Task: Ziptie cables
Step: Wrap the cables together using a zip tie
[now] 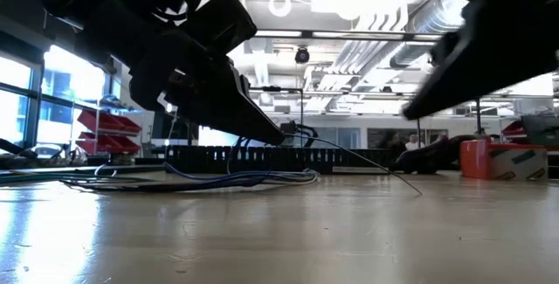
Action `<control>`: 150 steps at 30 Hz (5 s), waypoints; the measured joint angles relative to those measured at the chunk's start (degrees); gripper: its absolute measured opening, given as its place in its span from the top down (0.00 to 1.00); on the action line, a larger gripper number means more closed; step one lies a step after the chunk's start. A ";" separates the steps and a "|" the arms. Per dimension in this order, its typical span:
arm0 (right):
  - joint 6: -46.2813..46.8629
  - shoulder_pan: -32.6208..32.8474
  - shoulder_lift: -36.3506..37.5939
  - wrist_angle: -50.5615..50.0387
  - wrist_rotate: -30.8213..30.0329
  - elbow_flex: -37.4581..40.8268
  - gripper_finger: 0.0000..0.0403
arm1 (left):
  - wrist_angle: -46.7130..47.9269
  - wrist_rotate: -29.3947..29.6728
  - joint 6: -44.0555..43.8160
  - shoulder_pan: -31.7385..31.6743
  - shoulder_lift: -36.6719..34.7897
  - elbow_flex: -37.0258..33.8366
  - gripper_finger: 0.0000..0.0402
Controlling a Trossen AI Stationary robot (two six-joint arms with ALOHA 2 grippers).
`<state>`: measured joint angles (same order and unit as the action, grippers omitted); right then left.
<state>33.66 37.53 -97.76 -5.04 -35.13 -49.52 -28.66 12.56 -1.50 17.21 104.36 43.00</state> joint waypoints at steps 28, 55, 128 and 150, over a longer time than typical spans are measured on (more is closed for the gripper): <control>-24.26 -14.80 -13.37 43.82 11.37 5.68 0.73 | -0.82 0.00 -0.80 0.04 0.00 0.02 1.00; -9.27 -6.11 -12.97 35.69 -0.04 5.53 1.00 | 1.35 -3.12 -0.15 0.10 0.00 0.15 1.00; -27.73 -17.21 -15.92 41.84 14.88 7.93 0.88 | -7.22 -5.95 -1.43 -2.80 7.54 0.07 1.00; -31.14 -16.85 -18.16 43.25 13.75 5.29 0.86 | -6.99 -6.02 -1.87 -2.76 7.54 0.09 1.00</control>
<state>2.52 20.69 -115.92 38.22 -21.38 -44.23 -35.65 6.53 -3.37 14.45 111.90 43.09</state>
